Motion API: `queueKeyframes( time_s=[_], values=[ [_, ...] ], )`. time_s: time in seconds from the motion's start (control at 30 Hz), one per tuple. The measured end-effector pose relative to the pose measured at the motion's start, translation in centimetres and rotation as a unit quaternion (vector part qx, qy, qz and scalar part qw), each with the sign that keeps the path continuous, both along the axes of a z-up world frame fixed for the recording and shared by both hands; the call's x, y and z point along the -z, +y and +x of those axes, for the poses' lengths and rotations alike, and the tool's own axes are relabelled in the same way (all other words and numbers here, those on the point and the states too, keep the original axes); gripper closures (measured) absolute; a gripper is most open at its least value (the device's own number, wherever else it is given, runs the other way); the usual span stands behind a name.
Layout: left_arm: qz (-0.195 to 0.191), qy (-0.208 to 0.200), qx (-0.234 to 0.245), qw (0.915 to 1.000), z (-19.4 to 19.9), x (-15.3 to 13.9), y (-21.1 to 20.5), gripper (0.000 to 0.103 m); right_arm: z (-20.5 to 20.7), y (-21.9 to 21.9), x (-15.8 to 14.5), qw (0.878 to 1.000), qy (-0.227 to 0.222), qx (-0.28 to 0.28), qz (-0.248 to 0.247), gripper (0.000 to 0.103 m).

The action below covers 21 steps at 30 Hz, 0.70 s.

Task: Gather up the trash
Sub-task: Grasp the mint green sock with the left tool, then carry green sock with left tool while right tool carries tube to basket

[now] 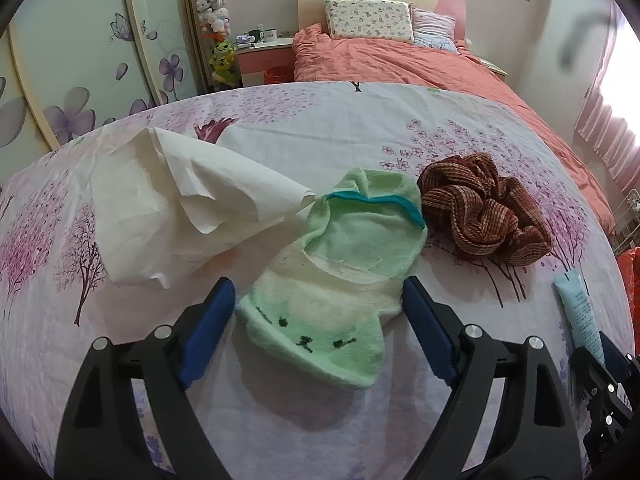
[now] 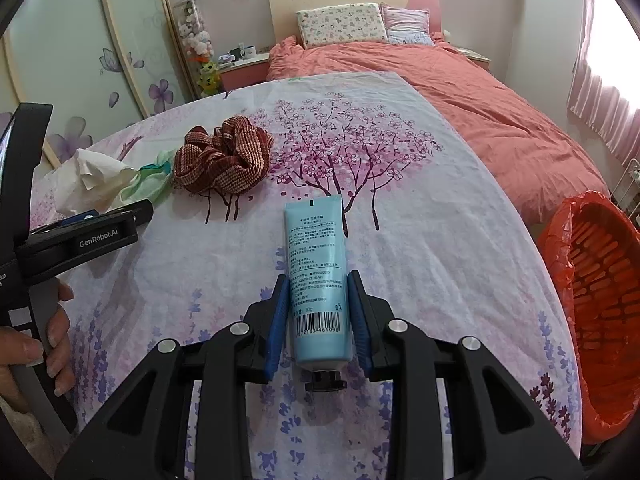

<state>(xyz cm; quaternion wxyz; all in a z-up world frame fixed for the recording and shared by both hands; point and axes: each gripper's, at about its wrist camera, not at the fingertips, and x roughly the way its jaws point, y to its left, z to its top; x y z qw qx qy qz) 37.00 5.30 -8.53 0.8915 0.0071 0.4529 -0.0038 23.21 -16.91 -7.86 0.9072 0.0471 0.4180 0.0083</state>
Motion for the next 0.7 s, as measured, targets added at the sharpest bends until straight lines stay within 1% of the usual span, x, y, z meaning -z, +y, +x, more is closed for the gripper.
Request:
queueKeyframes(
  time_s=[0.17,0.2,0.23,0.3,0.33,0.37,0.43,0.47,0.53,0.6,0.63,0.7],
  values=[
    [-0.001,-0.001,0.001,1.0,0.0,0.0,0.0,0.02,0.0,0.2,0.0,1.0,0.0,0.0,-0.001,0.073],
    [-0.002,-0.001,0.002,1.0,0.1,-0.1,0.0,0.022,0.0,0.2,0.0,1.0,0.0,0.0,-0.004,0.073],
    [-0.002,-0.004,0.005,1.0,0.1,-0.2,0.0,0.029,0.1,0.3,0.0,1.0,0.001,-0.001,-0.006,0.072],
    [0.006,-0.01,0.015,0.9998,0.2,-0.4,-0.5,0.039,0.2,0.4,-0.1,1.0,0.0,-0.003,-0.007,0.072],
    [0.008,-0.013,0.022,0.9996,0.1,-0.4,-0.8,0.047,0.3,0.4,-0.1,1.0,0.0,-0.004,-0.007,0.072],
    [0.01,-0.015,0.026,0.9995,0.2,-0.5,-1.0,0.053,0.4,0.4,-0.1,1.0,0.0,-0.006,-0.007,0.073],
    [0.009,-0.016,0.038,0.9991,0.2,-0.6,-1.5,0.076,0.5,0.3,-0.1,1.0,-0.001,-0.007,-0.001,0.073],
    [0.009,-0.017,0.044,0.9989,0.2,-0.7,-1.7,0.082,0.5,0.1,-0.1,1.0,-0.001,-0.008,0.004,0.073],
    [0.007,-0.019,0.052,0.9984,0.1,-0.8,-1.9,0.089,0.3,-0.3,-0.1,1.0,-0.004,-0.009,0.022,0.074],
    [-0.011,-0.019,0.057,0.9982,-0.3,-0.9,-1.8,0.09,0.0,-0.8,-0.2,1.0,-0.009,-0.004,0.03,0.074],
    [-0.026,-0.02,0.057,0.9978,-0.8,-1.1,-1.5,0.09,-0.3,-1.1,-0.3,0.999,-0.013,-0.004,0.033,0.074],
    [-0.036,-0.029,0.06,0.9972,-1.7,-1.5,-1.2,0.09,-1.0,-1.5,-0.7,0.999,-0.023,0.0,0.039,0.074]
  ],
)
